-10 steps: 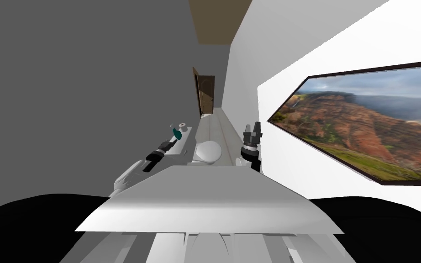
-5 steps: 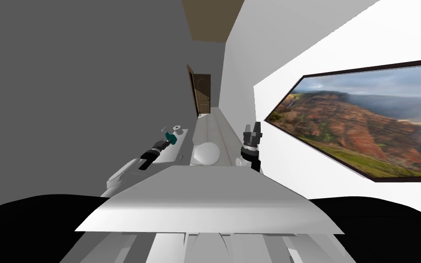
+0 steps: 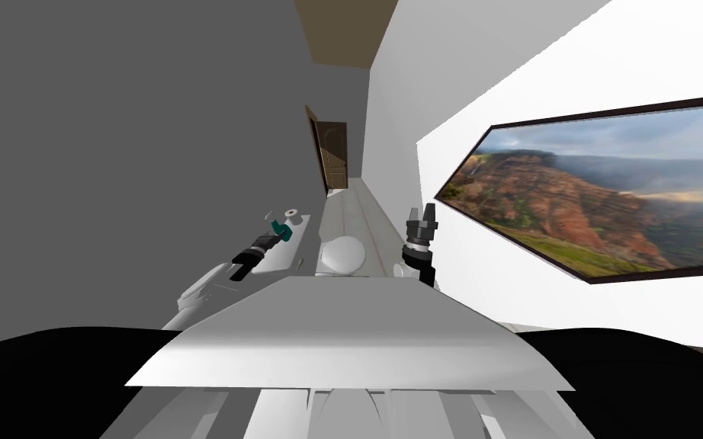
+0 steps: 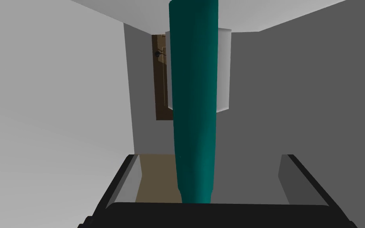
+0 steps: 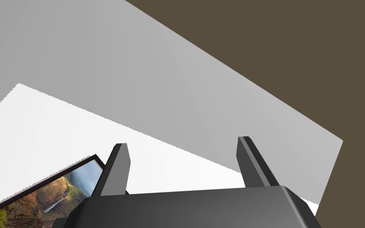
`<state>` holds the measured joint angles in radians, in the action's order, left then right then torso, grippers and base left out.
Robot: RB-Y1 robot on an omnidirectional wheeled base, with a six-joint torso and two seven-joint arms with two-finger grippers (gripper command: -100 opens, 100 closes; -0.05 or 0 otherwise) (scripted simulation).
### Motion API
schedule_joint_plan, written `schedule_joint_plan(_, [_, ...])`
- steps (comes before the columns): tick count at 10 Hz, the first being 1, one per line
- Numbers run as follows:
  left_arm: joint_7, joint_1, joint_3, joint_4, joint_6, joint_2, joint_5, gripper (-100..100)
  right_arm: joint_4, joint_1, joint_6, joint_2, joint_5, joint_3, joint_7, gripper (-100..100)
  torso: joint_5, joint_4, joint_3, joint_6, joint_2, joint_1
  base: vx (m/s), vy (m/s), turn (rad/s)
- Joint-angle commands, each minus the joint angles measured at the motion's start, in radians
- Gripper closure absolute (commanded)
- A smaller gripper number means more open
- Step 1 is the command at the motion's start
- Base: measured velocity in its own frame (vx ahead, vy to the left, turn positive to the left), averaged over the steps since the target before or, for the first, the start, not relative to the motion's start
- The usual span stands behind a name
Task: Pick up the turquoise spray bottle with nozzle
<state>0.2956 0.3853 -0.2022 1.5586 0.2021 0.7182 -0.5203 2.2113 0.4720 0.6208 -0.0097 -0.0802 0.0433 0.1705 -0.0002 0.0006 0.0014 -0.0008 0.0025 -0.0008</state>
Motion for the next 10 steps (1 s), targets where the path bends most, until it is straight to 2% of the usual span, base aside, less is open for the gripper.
schedule_joint_plan(1, [0.014, -0.05, -0.02, -0.05, 0.04, 0.023, 0.014, -100, 0.0, 0.0, 0.0, 0.0, 0.0, 0.0, 0.0, 0, 0.0, 0.0, 0.0, 0.0, 0.0, 0.0, -0.087, -0.023, -0.288])
schedule_joint_plan(4, [0.014, -0.053, -0.02, -0.129, 0.04, 0.023, 0.014, -100, 0.0, 0.0, 0.0, 0.0, 0.0, 0.0, 0.0, 0, 0.0, 0.0, 0.001, 0.0, 0.002, -0.001, -0.044, -0.018, -0.035])
schedule_joint_plan(5, [0.03, -0.104, -0.039, -0.171, 0.079, 0.043, 0.026, -100, 0.0, 0.0, 0.0, 0.0, 0.0, 0.0, 0.0, 0, 0.0, 0.0, 0.0, 0.0, -0.001, 0.0, -0.067, -0.044, -0.249])
schedule_joint_plan(8, [0.03, -0.106, -0.039, -0.248, 0.079, 0.043, 0.026, -100, 0.0, 0.0, 0.0, 0.0, 0.0, 0.0, 0.0, 0, 0.0, 0.0, 0.001, 0.0, 0.002, 0.0, -0.047, -0.017, -0.057])
schedule_joint_plan(9, [0.046, -0.16, -0.058, -0.282, 0.119, 0.064, 0.039, -100, 0.0, 0.0, 0.0, 0.0, 0.0, 0.0, 0.0, 0, 0.0, 0.0, 0.0, 0.0, 0.0, 0.001, -0.07, -0.023, -0.27])
schedule_joint_plan(10, [0.046, -0.16, -0.058, -0.3, 0.119, 0.064, 0.039, -100, 0.0, 0.0, 0.0, 0.0, 0.0, 0.0, 0.0, 0, 0.0, 0.0, 0.001, 0.002, 0.002, -0.001, -0.094, -0.03, -0.174])
